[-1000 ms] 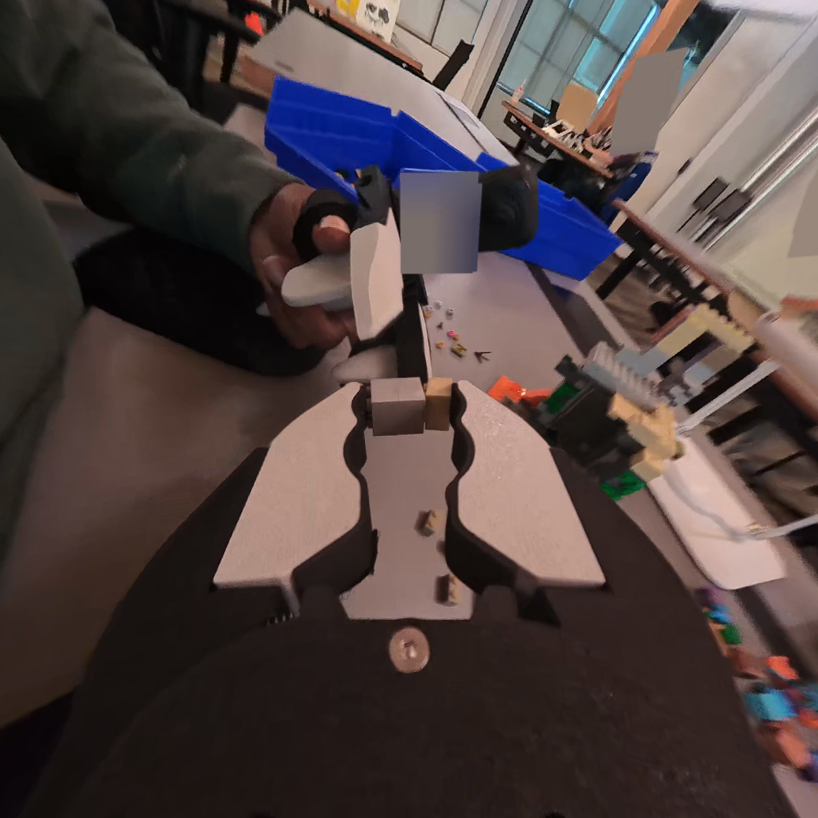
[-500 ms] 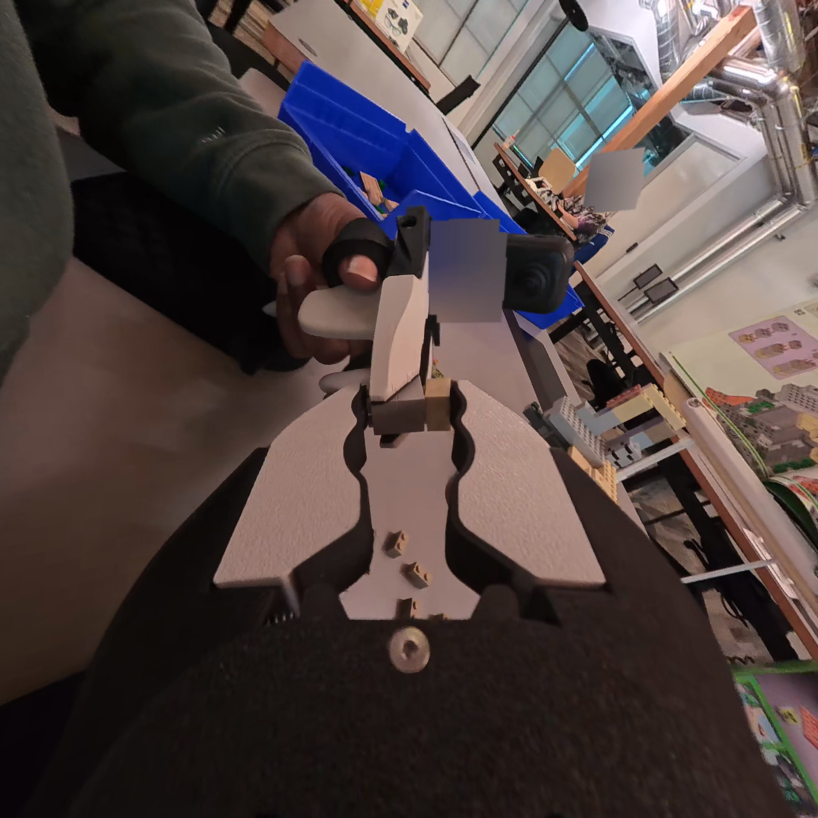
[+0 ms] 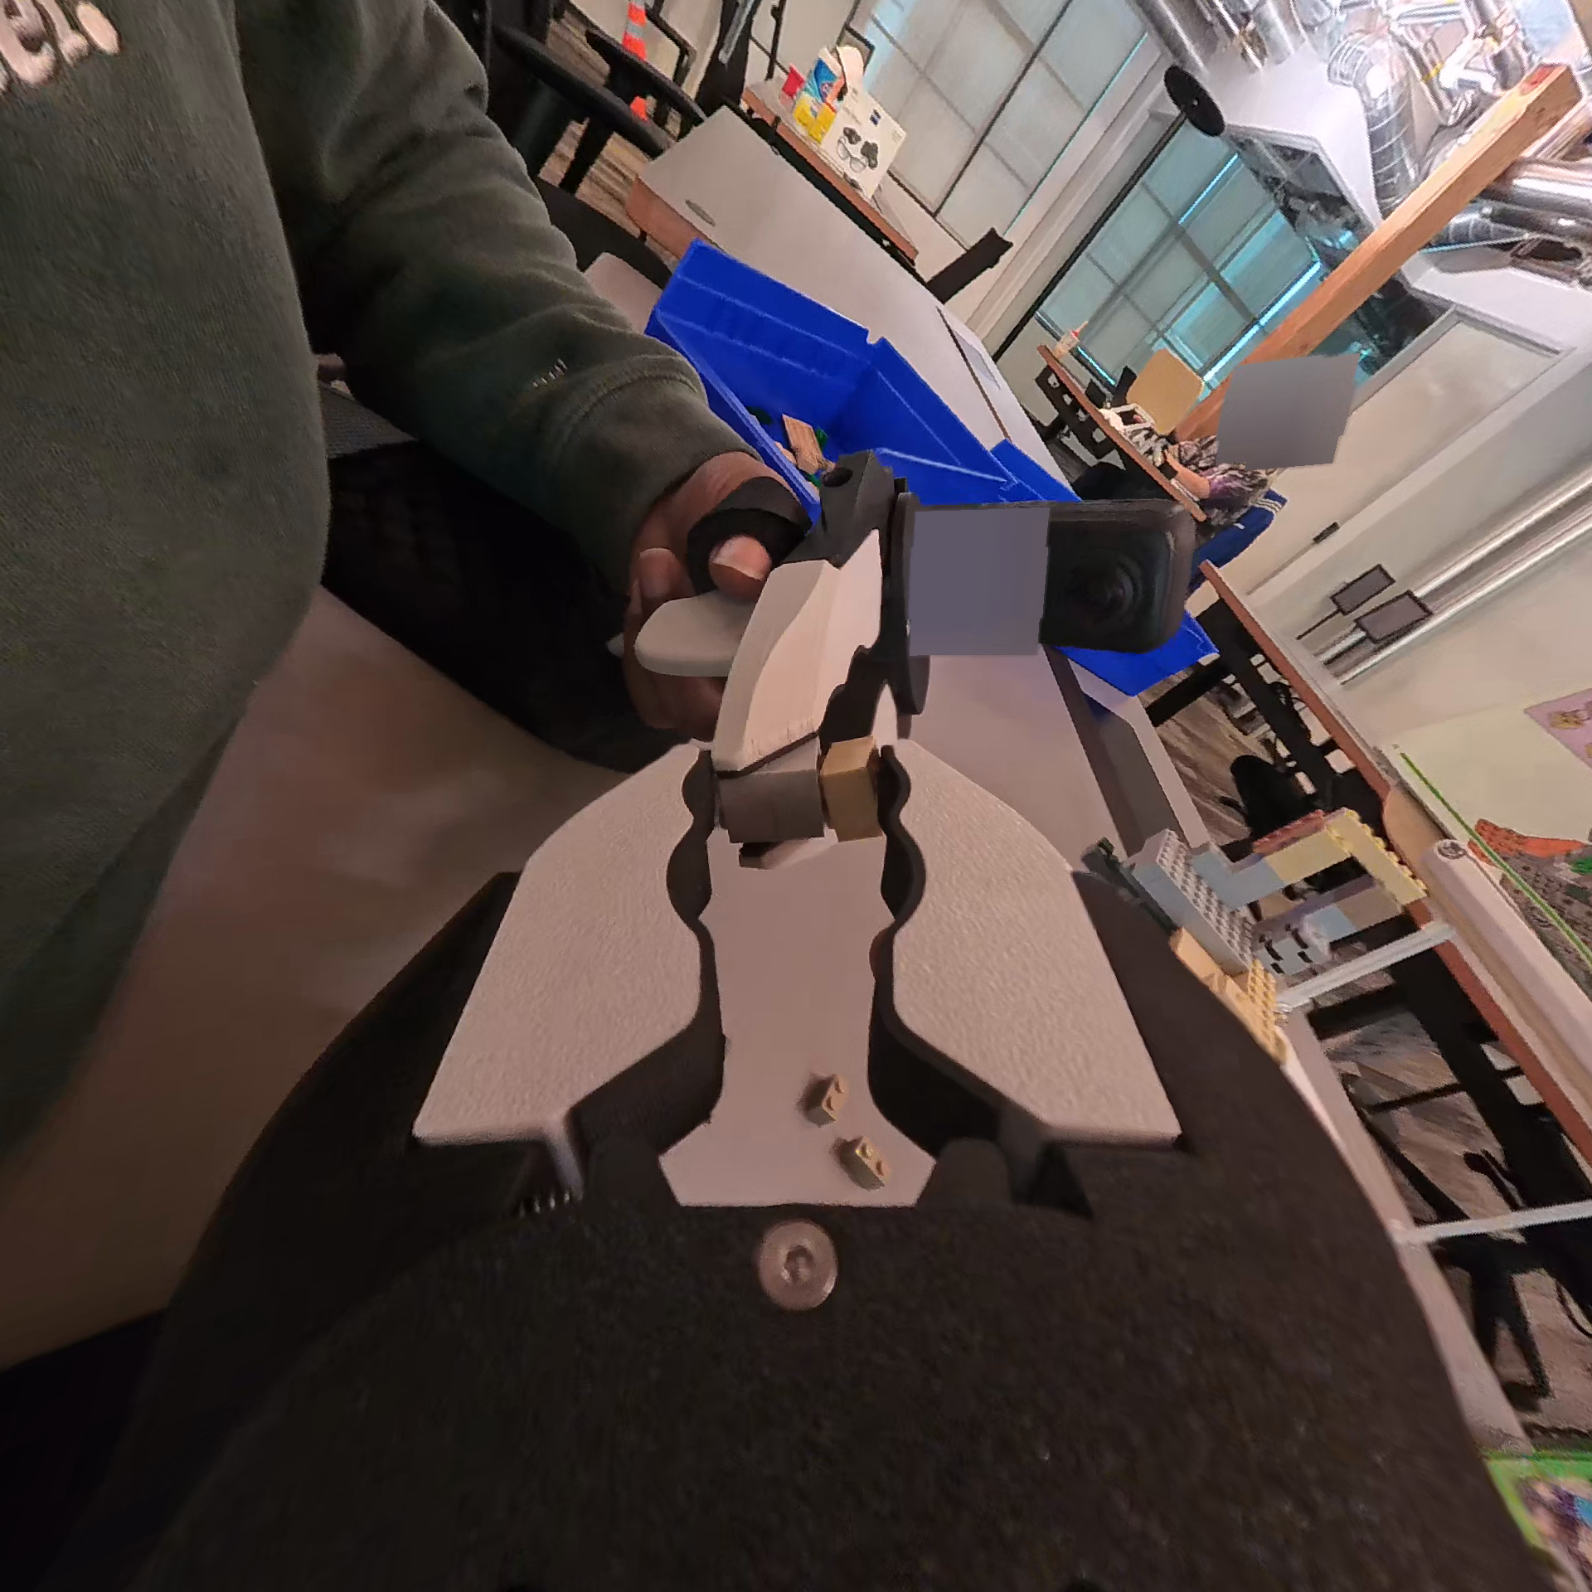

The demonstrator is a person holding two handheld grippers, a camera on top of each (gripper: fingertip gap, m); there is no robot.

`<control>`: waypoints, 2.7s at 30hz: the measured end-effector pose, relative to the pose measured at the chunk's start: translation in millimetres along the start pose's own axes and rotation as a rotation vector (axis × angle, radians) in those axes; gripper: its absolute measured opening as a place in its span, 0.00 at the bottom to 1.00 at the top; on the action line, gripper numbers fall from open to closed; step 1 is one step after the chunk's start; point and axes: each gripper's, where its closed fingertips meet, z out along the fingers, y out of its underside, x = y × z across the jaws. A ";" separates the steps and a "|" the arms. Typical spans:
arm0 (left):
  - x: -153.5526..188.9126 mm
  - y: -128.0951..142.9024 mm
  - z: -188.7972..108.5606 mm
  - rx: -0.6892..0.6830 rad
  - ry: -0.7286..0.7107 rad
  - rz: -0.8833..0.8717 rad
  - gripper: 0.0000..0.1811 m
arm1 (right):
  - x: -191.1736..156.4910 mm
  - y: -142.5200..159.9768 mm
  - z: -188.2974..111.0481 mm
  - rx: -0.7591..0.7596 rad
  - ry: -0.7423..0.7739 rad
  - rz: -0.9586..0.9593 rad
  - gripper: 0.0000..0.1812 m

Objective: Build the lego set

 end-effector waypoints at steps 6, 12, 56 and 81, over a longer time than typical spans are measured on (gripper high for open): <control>4.6 5.0 2.3 -0.044 0.012 0.040 0.10 | -6.6 -7.2 -5.1 0.055 -0.107 0.141 0.21; 4.3 10.4 3.8 -0.091 -0.009 0.079 0.09 | -11.7 -10.0 -9.6 0.097 -0.248 0.351 0.22; 36.4 -8.7 -5.4 0.121 0.166 -0.012 0.09 | 3.6 -30.8 0.2 0.035 0.092 -0.118 0.19; 29.7 -7.7 -5.4 0.186 0.169 -0.119 0.09 | 1.7 -20.0 3.7 0.011 0.084 0.002 0.18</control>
